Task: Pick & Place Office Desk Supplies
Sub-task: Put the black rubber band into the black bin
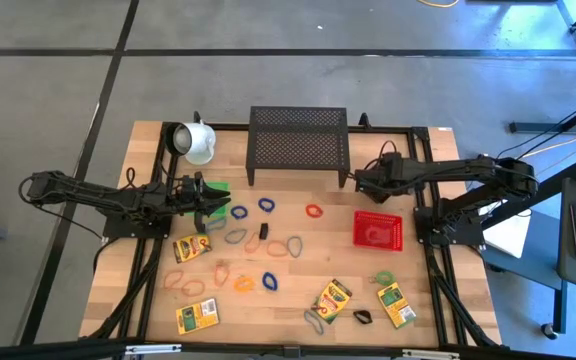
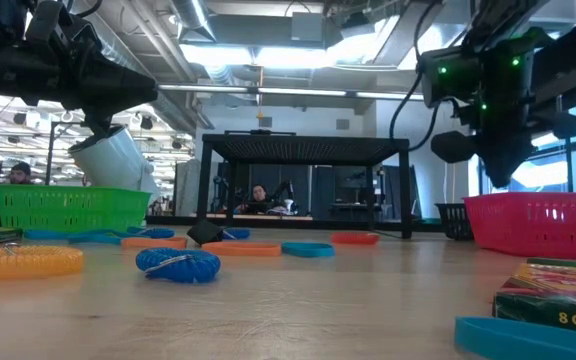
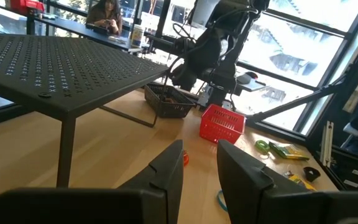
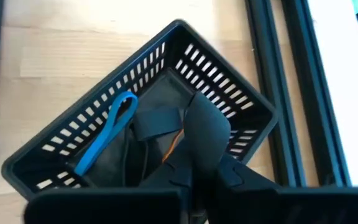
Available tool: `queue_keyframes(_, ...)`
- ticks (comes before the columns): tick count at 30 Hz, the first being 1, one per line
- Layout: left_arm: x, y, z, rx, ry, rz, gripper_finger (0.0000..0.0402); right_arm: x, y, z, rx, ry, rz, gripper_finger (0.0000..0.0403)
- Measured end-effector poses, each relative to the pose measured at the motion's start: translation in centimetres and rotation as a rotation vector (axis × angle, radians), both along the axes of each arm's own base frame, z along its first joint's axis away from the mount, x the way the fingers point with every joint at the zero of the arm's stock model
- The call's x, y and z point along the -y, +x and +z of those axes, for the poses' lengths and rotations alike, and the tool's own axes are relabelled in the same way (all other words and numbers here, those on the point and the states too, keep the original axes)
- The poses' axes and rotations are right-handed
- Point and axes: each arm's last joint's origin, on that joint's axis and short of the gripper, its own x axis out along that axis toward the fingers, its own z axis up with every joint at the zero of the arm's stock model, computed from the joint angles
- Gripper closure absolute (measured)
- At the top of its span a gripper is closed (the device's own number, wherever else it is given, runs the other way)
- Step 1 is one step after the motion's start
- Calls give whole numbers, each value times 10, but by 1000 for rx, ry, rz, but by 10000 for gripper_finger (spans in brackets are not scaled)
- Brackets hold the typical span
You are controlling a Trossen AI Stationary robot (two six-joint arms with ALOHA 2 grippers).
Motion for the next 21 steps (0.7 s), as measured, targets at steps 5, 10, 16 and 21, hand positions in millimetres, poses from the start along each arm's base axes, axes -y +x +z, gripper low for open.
queue_keyframes(5, 0, 0, 0, 0, 0, 0, 311, -1, -2, -7, 10, 7, 1, 377)
queue_keyframes(10, 0, 0, 0, 0, -1, 0, 311, -1, -2, -9, 15, 5, 1, 376)
queue_keyframes(16, 0, 0, 0, 0, 0, 0, 311, 0, -1, -9, 23, 4, 2, 376)
queue_keyframes(21, 0, 0, 0, 0, 0, 0, 311, 0, -1, -9, 23, 4, 3, 371)
